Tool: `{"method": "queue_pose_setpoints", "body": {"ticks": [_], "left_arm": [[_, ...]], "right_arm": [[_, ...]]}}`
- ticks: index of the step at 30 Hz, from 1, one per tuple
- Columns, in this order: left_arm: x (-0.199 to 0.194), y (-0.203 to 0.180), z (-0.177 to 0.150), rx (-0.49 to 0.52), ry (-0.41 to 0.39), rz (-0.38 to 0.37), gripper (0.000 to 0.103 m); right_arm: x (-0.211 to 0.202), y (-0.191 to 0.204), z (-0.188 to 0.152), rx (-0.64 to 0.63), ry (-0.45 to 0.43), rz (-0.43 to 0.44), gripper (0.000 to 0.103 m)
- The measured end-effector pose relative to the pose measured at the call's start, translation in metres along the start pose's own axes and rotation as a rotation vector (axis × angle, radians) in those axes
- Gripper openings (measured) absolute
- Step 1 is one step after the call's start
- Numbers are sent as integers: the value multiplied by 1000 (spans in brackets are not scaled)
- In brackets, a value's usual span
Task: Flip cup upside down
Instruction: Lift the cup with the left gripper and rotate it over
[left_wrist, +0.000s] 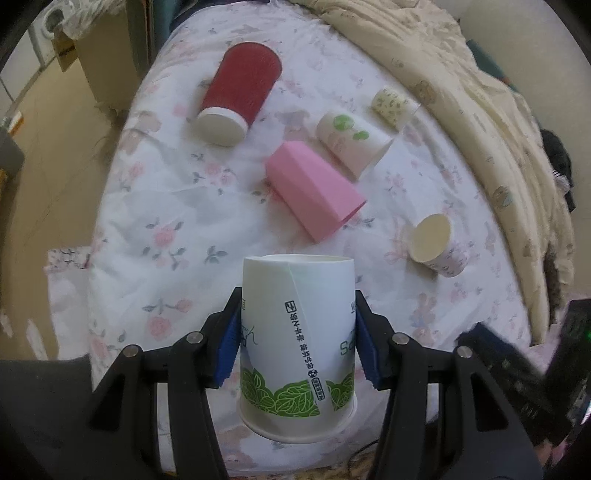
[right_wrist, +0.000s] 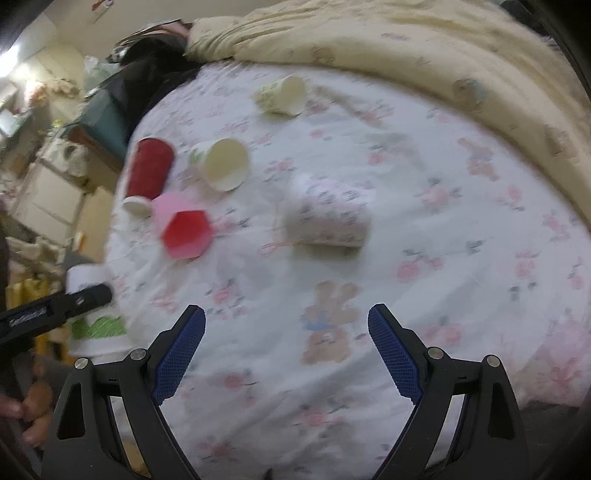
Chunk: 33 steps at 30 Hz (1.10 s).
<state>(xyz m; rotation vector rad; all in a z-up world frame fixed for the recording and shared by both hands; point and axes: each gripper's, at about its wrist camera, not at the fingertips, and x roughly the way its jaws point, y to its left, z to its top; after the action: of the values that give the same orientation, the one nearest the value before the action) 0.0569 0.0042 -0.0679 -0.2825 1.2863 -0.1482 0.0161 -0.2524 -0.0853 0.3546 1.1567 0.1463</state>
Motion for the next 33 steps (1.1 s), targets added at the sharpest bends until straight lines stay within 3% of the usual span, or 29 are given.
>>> {"method": "queue_pose_setpoints", "body": {"ticks": [10,14,25,30,33], "left_arm": [[5,-31,-7,77,25,-90,51],[6,-40,-10,100,30,-99,51],[0,-44,-11,120,29,-119,51],[0,-49,-13,165,16,-74,51],[-1,-48,-9,159,-5,-44,51]], "right_arm": [[8,47,-13,-98,118,356,92],[9,53,-14,-94,141,409,92],[21,55,-20,-118,203,336,92],[31,47,-21,-109,217,216,92],[30,39,-19,-79,221,216,92]]}}
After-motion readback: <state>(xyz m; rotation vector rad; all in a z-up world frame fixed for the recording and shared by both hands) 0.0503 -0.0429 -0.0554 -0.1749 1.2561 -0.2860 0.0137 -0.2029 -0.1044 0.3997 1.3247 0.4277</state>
